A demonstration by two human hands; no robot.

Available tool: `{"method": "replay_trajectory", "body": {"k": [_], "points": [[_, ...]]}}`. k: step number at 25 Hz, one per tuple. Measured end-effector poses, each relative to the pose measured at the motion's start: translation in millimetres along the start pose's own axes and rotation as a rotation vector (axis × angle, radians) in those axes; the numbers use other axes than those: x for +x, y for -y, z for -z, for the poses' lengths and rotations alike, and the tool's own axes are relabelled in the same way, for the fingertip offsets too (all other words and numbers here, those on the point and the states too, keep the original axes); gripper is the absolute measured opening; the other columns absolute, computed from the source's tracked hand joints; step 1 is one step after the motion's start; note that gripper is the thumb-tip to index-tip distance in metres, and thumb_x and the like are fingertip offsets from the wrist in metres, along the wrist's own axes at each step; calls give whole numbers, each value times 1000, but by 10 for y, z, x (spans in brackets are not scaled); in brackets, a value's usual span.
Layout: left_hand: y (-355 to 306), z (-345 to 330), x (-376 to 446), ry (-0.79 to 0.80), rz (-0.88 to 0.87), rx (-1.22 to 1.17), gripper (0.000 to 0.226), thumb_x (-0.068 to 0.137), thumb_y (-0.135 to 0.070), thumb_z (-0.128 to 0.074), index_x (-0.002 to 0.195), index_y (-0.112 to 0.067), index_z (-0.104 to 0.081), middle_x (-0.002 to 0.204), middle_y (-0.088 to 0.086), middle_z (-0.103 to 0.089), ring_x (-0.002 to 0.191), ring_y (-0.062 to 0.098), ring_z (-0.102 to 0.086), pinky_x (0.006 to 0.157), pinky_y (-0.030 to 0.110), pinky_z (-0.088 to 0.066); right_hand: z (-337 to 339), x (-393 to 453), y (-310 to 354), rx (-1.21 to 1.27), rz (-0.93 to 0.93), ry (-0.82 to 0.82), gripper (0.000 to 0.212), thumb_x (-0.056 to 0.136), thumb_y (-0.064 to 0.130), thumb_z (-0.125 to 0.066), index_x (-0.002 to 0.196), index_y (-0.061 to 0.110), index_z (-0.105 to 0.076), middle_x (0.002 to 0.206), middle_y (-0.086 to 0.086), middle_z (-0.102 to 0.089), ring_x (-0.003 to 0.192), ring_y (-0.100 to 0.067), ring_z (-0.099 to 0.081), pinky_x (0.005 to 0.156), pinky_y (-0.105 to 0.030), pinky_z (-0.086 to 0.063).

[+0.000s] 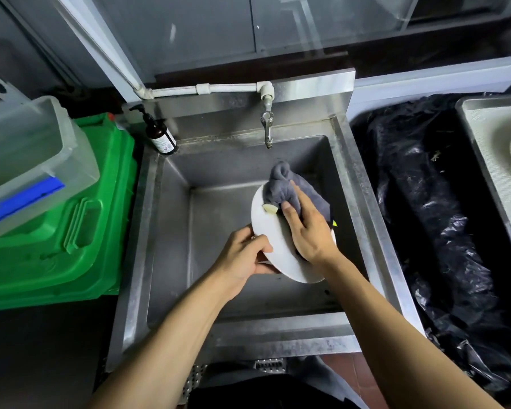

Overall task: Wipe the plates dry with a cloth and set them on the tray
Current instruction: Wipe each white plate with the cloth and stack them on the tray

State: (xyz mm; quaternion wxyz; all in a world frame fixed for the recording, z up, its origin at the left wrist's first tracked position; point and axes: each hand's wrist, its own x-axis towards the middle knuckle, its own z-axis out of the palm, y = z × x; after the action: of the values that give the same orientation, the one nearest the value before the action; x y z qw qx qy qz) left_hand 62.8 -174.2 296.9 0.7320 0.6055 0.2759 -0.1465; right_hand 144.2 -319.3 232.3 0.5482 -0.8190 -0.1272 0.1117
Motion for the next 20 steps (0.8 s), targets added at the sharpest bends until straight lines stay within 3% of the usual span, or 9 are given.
{"method": "replay_trajectory", "body": {"k": [3,6,8,10,14,18,20], "points": [[9,5,15,5,-29,-28,30,88,12,-41,102,-2,-65,92,19,-70,84,33,-70,77,56,-60,-128,-85,149,24,139,110,54,103,59,-44,153,38,-39,158,19,-42,146,5,-33,121,-21,-29],[4,25,-11,22,-27,-67,30,88,12,-42,97,-5,-66,88,17,-69,81,32,-69,69,50,-60,10,-38,91,-70,117,62,56,103,57,-47,154,36,-39,161,17,-36,146,10,-22,120,-16,-20],[-10,-8,-36,25,-28,-53,28,88,11,-44,95,-4,-66,87,17,-66,79,33,-67,68,49,-60,98,18,57,-106,-12,7,59,105,48,-47,159,27,-33,165,13,-27,142,13,-11,126,-26,-12],[-41,-38,-33,20,-38,-22,27,88,12,-43,94,-3,-65,87,18,-66,81,33,-67,69,51,-61,59,-16,121,-56,10,40,56,107,43,-45,159,26,-32,162,17,-24,140,19,-6,128,-34,-10],[-83,-67,-16,31,-67,17,24,86,15,-40,89,3,-61,91,22,-65,88,38,-65,82,64,-56,-61,-184,156,8,283,133,53,107,43,-45,157,29,-35,165,10,-32,152,0,-22,127,-34,-20],[-69,-147,-29,38,-41,34,24,87,13,-44,91,-2,-63,89,18,-64,85,35,-64,78,57,-60,100,-20,115,37,-8,-33,56,107,48,-42,158,29,-32,163,14,-30,151,1,-18,128,-41,-17],[-89,-181,-11,46,-46,50,24,87,12,-45,89,-4,-63,84,16,-64,83,33,-64,77,55,-60,79,-50,171,197,-46,30,51,106,50,-41,152,29,-43,157,12,-43,148,-7,-33,125,-43,-25]]}}
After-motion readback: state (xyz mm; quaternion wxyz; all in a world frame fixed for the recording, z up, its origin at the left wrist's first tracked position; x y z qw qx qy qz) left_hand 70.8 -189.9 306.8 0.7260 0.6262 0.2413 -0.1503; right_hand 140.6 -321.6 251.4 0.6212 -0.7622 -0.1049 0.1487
